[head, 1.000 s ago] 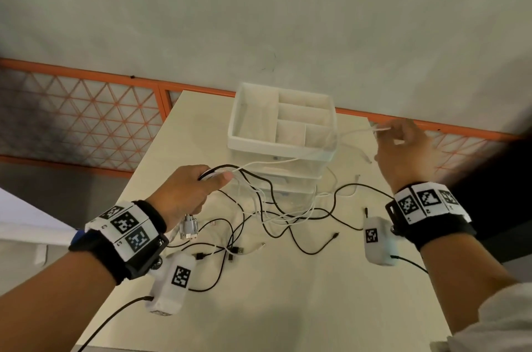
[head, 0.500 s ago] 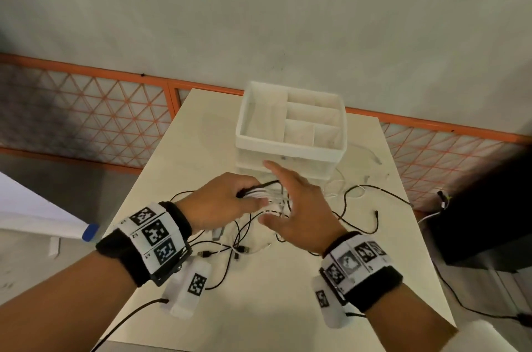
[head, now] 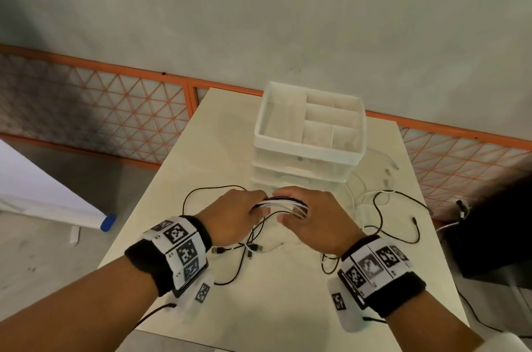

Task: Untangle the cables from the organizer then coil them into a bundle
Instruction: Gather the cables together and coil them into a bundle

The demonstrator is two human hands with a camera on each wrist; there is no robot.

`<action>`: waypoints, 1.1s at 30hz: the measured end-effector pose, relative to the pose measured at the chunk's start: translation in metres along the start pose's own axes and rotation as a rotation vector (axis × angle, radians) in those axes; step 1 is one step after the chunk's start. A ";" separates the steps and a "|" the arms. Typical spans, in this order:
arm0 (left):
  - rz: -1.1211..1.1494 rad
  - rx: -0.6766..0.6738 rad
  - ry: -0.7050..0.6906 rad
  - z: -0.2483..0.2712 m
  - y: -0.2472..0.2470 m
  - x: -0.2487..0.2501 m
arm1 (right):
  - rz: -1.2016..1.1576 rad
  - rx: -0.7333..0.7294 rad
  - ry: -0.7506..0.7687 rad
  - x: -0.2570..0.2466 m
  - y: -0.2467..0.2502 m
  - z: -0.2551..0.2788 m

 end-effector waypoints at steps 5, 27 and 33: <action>0.449 -0.055 0.106 0.004 0.015 -0.004 | -0.291 0.163 0.045 0.002 0.011 0.001; 0.837 0.075 0.250 -0.010 -0.001 0.021 | -0.048 0.052 0.077 -0.010 -0.009 0.009; 0.702 0.051 0.299 -0.009 0.002 -0.001 | 0.001 0.026 -0.062 -0.004 -0.001 0.005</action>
Point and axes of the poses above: each hand's wrist, its own z-axis away from the middle knuckle, its own y-axis out of the back of the hand, x = y × z, the point moved 2 cm from there along -z, towards the middle knuckle, and after that the axes turned 11 degrees about -z, right-handed, at the moved point
